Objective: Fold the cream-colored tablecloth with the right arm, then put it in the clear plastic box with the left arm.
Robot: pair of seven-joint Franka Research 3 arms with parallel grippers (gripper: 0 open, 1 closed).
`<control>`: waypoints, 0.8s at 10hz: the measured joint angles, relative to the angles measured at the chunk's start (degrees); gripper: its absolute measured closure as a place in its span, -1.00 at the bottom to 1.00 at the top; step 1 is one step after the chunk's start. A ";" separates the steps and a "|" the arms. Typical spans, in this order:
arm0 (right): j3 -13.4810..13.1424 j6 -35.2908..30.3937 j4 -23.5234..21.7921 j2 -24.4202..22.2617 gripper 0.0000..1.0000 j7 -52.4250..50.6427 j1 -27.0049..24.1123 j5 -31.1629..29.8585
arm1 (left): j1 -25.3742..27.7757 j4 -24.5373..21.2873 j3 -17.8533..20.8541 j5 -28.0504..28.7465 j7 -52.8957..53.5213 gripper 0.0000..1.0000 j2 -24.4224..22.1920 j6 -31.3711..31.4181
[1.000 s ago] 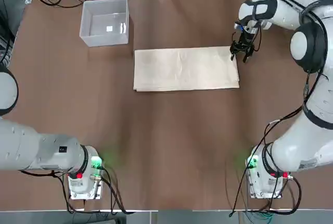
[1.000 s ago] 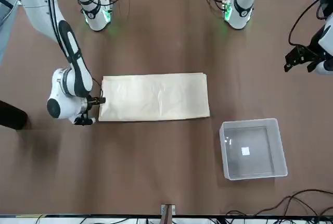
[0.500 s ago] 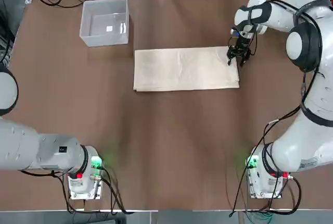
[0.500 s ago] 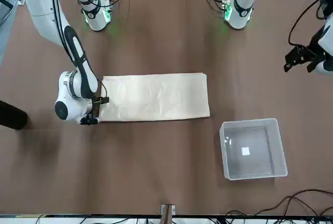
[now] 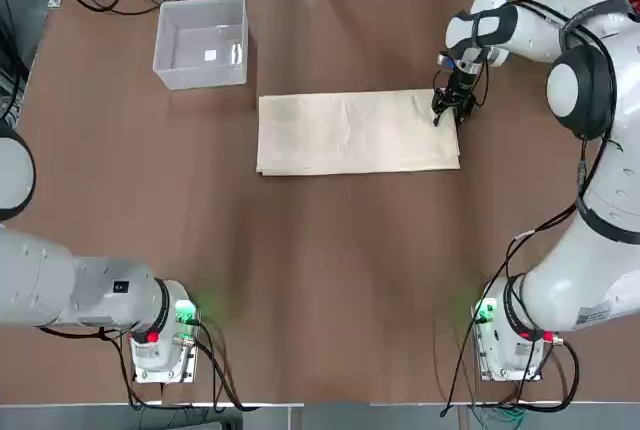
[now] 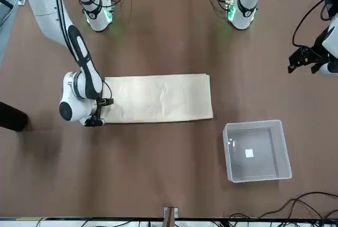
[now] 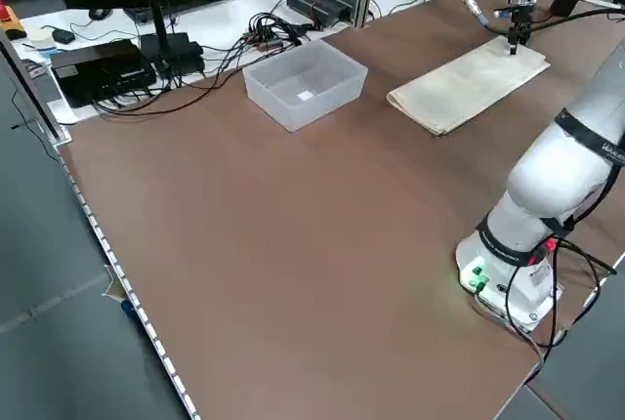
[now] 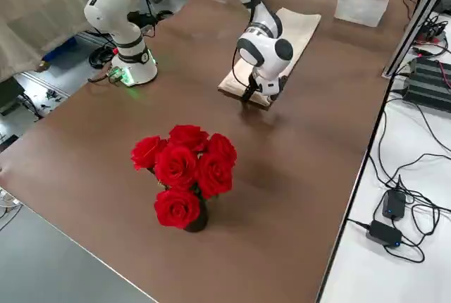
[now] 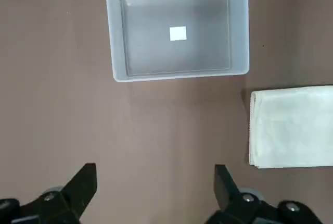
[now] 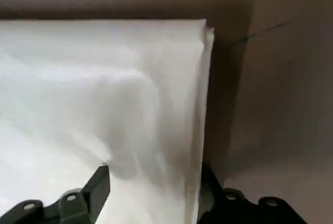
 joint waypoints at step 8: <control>-0.13 -0.06 0.36 -0.15 0.81 0.00 0.00 0.38 | 0.00 -0.10 0.00 0.00 0.00 -0.99 0.55 -0.01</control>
